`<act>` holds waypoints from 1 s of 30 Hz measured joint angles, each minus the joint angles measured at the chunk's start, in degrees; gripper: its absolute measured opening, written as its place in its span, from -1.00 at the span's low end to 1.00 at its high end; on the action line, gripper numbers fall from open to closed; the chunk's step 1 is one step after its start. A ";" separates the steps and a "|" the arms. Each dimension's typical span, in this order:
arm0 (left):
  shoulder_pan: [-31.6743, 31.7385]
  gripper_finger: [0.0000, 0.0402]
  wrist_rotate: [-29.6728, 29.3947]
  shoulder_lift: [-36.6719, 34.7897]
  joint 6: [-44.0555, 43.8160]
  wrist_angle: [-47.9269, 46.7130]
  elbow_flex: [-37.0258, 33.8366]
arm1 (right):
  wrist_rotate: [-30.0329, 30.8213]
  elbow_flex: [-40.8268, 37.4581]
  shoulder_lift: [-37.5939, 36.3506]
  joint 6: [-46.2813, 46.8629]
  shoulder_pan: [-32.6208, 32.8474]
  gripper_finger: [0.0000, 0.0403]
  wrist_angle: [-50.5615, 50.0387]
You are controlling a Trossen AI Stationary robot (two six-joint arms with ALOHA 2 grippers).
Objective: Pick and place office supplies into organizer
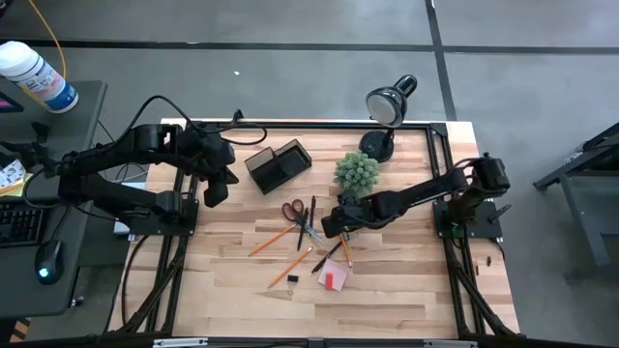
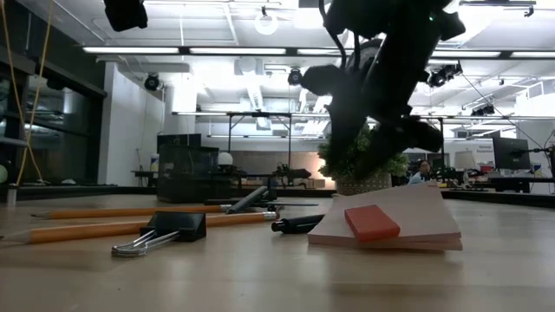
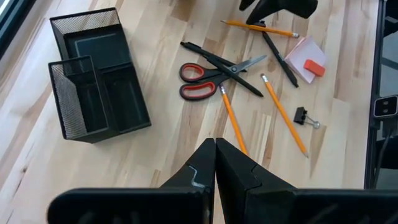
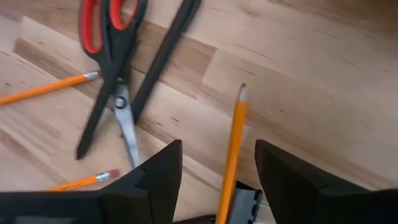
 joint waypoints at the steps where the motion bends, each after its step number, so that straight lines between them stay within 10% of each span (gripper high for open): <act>1: 0.00 -1.00 -0.02 0.00 0.00 0.00 0.00 | 0.00 0.00 0.34 -0.18 0.00 -0.06 -0.02; 30: 0.00 -1.00 -0.63 0.00 -1.09 0.14 0.00 | 2.99 0.00 4.60 -6.67 -1.44 -0.09 4.23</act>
